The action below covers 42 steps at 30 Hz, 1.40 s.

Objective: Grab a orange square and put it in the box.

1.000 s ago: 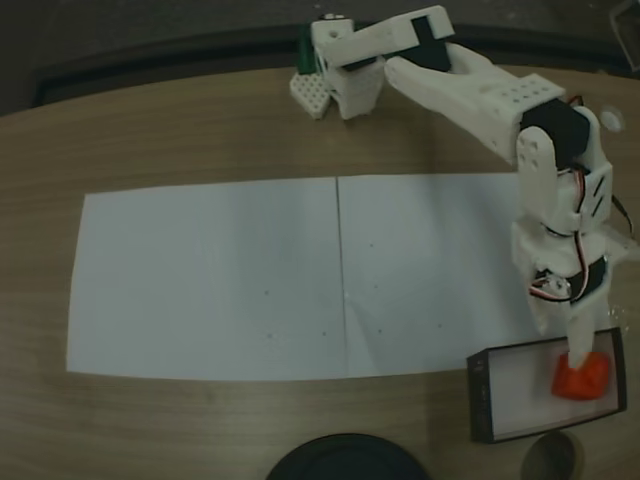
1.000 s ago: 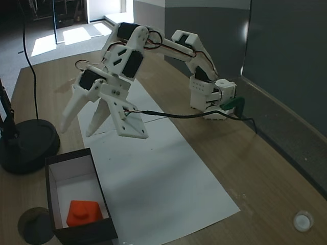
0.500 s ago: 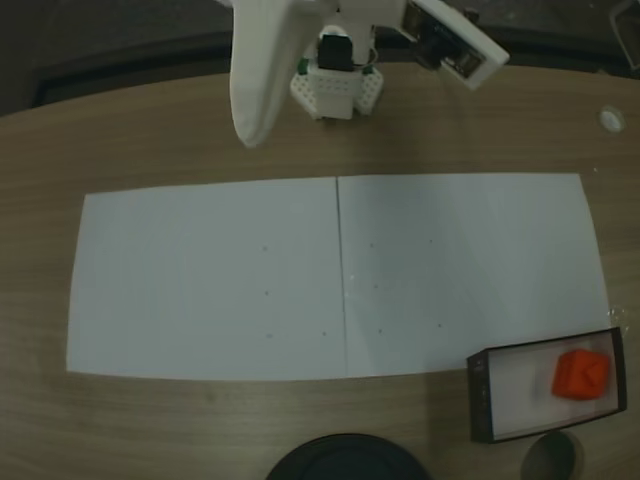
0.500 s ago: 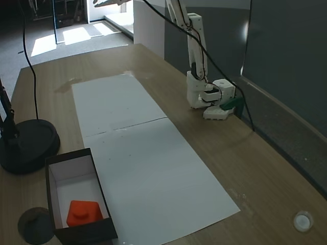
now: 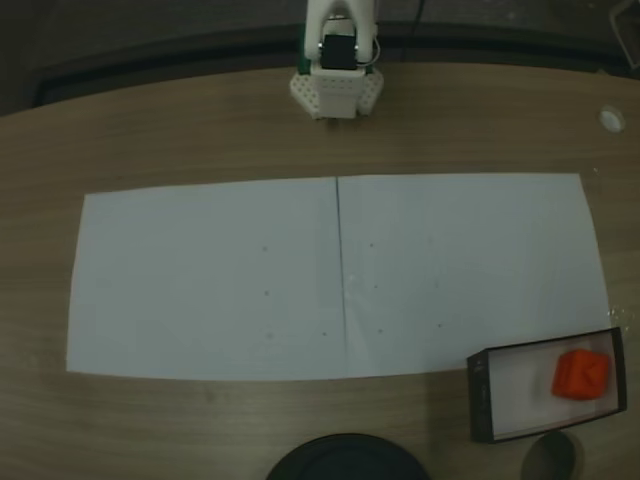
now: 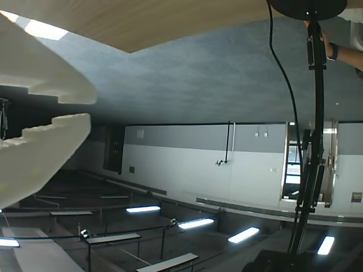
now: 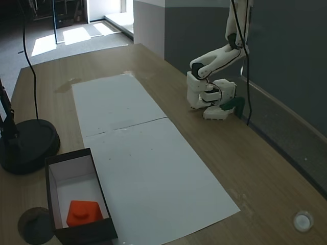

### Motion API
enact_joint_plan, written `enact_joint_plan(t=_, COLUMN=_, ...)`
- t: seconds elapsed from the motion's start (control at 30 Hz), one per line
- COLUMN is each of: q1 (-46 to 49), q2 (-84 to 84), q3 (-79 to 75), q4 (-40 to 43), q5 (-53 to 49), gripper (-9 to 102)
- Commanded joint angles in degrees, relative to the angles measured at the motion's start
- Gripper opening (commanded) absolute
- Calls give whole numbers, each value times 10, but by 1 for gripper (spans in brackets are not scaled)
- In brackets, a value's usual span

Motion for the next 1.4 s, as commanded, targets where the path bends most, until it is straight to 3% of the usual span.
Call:
enact_joint_plan(t=0.0, q1=-4, q2=70, q3=85, q4=-11, q5=-2, gripper=0)
enact_joint_plan(t=0.23, q1=0, q2=207, q3=169, q4=-23, q5=-2, gripper=0)
enact_joint_plan(t=0.63, q1=-4, q2=342, q3=328, q4=-165, q5=4, gripper=0)
enact_joint_plan(t=1.1, q1=-5, q2=390, q3=907, q4=-467, q5=4, gripper=0)
enact_joint_plan(t=1.37, q1=-4, q2=391, q3=1085, q4=-486, q5=1, gripper=0)
